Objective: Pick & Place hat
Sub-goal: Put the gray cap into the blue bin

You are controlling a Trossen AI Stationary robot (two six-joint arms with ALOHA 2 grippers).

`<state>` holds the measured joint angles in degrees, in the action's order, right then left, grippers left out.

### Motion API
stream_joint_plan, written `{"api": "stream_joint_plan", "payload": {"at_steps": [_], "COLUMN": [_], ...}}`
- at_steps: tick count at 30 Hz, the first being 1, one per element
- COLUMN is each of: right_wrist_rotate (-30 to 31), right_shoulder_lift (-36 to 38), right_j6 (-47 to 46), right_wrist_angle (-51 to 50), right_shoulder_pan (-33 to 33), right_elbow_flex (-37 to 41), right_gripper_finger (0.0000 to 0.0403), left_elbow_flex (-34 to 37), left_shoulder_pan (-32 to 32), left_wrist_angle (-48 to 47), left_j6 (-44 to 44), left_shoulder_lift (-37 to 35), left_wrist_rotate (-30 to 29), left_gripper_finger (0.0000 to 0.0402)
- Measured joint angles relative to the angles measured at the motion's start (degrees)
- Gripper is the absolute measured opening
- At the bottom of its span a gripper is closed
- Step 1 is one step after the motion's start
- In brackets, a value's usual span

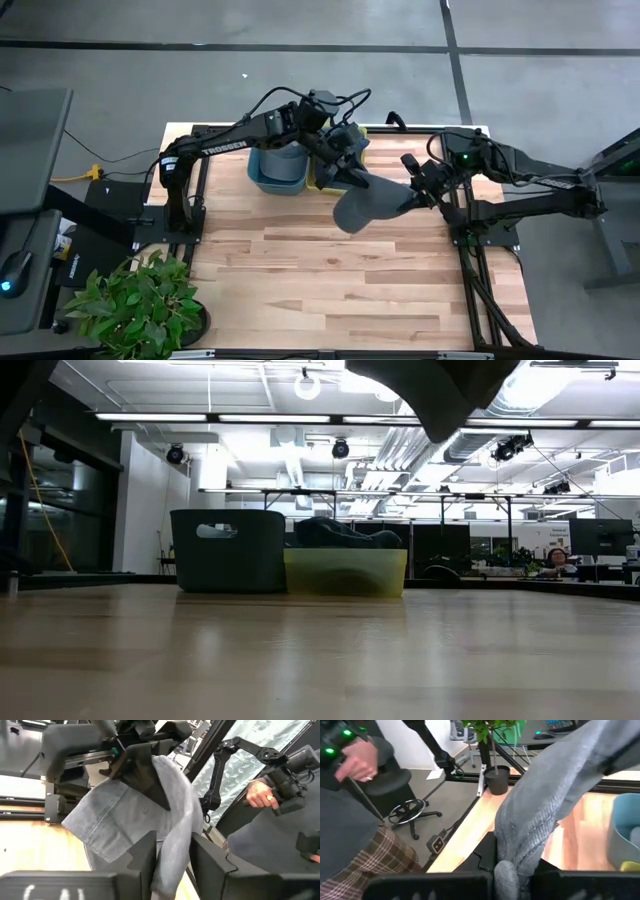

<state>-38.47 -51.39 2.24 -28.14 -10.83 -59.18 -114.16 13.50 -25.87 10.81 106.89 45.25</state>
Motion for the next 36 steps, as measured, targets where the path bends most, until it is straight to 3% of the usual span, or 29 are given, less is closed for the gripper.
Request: {"api": "stream_joint_plan", "payload": {"at_steps": [6, 11, 15, 24, 30, 36], "right_wrist_rotate": [4.44, 9.72, 13.56, 24.48, 29.25, 31.86], "right_shoulder_lift": [0.07, 1.13, 3.04, 8.24, 10.04, 11.55], "right_j6": [-0.61, -2.29, -4.23, -4.79, -4.79, -4.76], "right_wrist_angle": [-2.26, -4.22, -4.27, -4.17, -4.15, -4.15], "right_shoulder_pan": [-0.02, -0.07, -0.07, -0.09, -0.09, -0.09], "right_elbow_flex": [0.0, 0.02, 0.02, 0.02, 0.02, 0.02], "right_gripper_finger": [0.0002, 0.0001, 0.0001, 0.0, 0.0, 0.0], "left_elbow_flex": [-0.46, -1.31, -1.08, -1.14, 7.57, 21.35], "left_shoulder_pan": [1.79, 4.8, 6.58, 6.8, 7.9, 7.89], "left_wrist_angle": [-4.68, -17.21, -22.06, -20.82, -6.47, 16.86], "left_j6": [-1.93, -7.62, -9.21, -11.06, -5.17, 8.46], "left_shoulder_lift": [0.0, -2.03, -2.98, -3.36, -3.36, -3.32], "left_wrist_rotate": [0.22, -9.35, -10.66, -15.44, -13.06, -8.75], "left_gripper_finger": [0.0125, 0.0125, 0.0125, 0.0126, 0.0126, 0.0126]}}
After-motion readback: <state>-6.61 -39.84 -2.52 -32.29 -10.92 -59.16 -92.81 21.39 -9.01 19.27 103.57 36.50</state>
